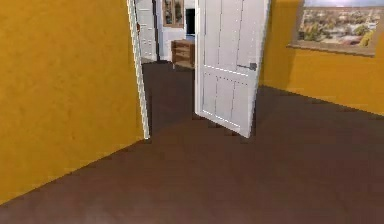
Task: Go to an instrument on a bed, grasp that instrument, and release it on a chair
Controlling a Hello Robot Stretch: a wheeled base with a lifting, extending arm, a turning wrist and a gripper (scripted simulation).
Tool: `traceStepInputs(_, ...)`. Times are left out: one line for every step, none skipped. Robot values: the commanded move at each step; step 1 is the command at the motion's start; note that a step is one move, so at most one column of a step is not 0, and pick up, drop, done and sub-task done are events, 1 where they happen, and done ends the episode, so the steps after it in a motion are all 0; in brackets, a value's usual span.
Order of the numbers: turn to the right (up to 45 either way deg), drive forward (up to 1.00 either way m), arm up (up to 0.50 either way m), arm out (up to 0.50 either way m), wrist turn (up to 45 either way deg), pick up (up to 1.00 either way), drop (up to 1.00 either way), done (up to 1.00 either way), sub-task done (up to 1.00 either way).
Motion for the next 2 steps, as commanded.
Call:
traceStepInputs(0.0,1.0,0.0,0.0,0.0,0.0,0.0,0.0,0.0)
traceStepInputs(0.0,1.0,0.0,0.0,0.0,0.0,0.0,0.0,0.0)
